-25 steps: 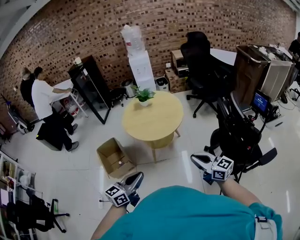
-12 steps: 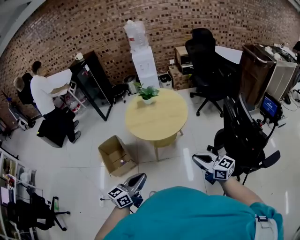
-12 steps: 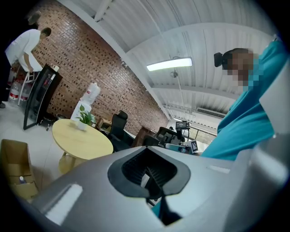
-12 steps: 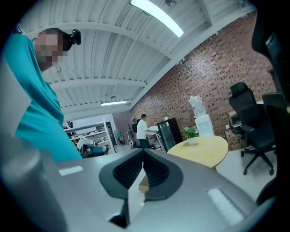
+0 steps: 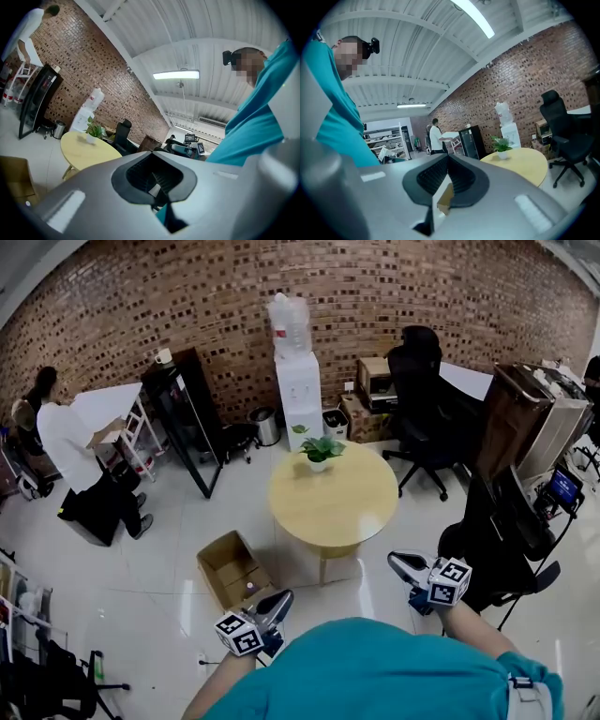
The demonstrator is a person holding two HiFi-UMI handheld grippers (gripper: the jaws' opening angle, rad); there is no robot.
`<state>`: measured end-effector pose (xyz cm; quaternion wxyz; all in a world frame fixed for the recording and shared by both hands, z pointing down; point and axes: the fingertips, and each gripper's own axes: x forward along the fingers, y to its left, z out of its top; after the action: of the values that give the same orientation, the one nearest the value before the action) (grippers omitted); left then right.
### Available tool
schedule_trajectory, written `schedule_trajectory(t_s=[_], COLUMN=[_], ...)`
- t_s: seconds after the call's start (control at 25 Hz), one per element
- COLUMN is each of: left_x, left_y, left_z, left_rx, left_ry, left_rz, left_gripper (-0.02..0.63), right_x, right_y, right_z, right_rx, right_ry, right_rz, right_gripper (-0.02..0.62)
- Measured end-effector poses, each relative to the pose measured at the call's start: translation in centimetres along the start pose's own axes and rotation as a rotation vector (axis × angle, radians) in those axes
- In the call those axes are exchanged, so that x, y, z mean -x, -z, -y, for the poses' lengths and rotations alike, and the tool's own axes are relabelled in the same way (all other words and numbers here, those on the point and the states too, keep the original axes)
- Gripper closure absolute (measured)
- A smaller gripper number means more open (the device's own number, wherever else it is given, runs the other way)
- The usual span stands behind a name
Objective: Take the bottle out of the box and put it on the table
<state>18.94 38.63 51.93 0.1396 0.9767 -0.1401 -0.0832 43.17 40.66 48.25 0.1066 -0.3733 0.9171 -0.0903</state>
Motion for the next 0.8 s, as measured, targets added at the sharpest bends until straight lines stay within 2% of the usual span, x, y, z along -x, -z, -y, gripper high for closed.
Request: schedule_trajectory(t_s=[0.24,0.36,0.56,0.8], left_x=[2.0,1.7,-0.3,-5.5], left_y=[-1.4,-1.3,0.0,2.3], left_z=[-5.1,-6.8,-9.9,-13.5], left_rx=[0.009,0.005,-0.007,-0.026], left_ry=[-0.016,-0.027,-0.077,-0.214], left_rz=[0.003,0.005,-0.013,0.008], left_gripper=[0.606,0.606,0.606,0.606], right_x=[-5.7,-7.3,-9.5,-10.6], right_y=[0.5,1.1,2.0,3.9], right_z=[1.1,3.0,8.4,17.7], right_rx=[-0.01,-0.026,-0.052,-0.075], right_ry=[-0.002,-0.01,-0.056,-0.184], right_rz=[-0.017,-0.026,-0.023,-0.043], right_gripper=[0.591,0.591,0.591,0.591])
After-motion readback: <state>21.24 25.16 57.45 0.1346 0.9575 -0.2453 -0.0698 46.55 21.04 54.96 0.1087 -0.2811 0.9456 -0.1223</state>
